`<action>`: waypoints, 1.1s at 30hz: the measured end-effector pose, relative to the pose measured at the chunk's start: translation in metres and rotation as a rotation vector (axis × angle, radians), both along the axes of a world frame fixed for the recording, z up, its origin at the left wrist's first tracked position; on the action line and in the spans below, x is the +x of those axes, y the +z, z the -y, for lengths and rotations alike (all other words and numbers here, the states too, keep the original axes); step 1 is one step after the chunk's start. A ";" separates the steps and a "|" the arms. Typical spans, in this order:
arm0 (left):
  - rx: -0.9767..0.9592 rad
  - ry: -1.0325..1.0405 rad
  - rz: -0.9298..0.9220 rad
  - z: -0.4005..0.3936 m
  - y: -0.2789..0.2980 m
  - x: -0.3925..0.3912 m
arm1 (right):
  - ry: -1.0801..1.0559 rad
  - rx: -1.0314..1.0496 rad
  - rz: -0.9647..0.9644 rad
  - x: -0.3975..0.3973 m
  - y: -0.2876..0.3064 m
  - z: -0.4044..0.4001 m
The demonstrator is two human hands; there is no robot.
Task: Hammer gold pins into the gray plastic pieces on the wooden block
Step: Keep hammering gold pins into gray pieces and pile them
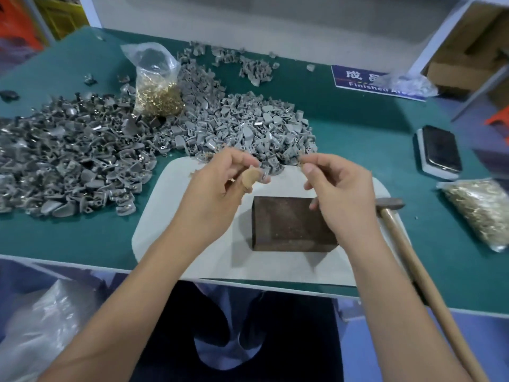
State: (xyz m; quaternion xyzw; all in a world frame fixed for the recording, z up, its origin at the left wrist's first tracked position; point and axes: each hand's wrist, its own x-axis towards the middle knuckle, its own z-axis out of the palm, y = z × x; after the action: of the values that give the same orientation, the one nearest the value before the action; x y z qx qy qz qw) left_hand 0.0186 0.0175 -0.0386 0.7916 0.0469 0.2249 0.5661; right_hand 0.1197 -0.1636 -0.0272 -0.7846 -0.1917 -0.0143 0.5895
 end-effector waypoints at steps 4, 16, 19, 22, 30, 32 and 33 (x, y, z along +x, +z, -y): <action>0.021 -0.113 -0.082 0.023 -0.003 -0.002 | -0.060 -0.107 0.094 -0.011 0.002 0.022; 0.601 -0.024 -0.057 0.035 -0.004 -0.012 | 0.098 -0.241 0.201 -0.039 -0.016 0.028; 0.656 0.008 -0.069 0.034 -0.001 -0.012 | 0.108 -0.312 0.221 -0.041 -0.018 0.026; 0.658 0.003 -0.089 0.035 0.000 -0.013 | 0.095 -0.361 0.251 -0.043 -0.014 0.026; 0.523 -0.045 -0.112 0.029 -0.001 -0.013 | 0.149 -0.586 0.376 -0.040 0.006 0.020; 0.537 -0.038 -0.119 0.029 -0.001 -0.013 | 0.206 -0.633 0.412 -0.038 0.013 0.019; 0.538 -0.036 -0.118 0.029 -0.001 -0.013 | 0.232 -0.665 0.444 -0.037 0.015 0.019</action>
State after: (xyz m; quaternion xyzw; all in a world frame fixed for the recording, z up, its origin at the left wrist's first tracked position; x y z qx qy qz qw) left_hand 0.0057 -0.0111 -0.0393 0.9261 0.0045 0.1726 0.3355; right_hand 0.0826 -0.1825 -0.0118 -0.8833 -0.3956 -0.0539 0.2459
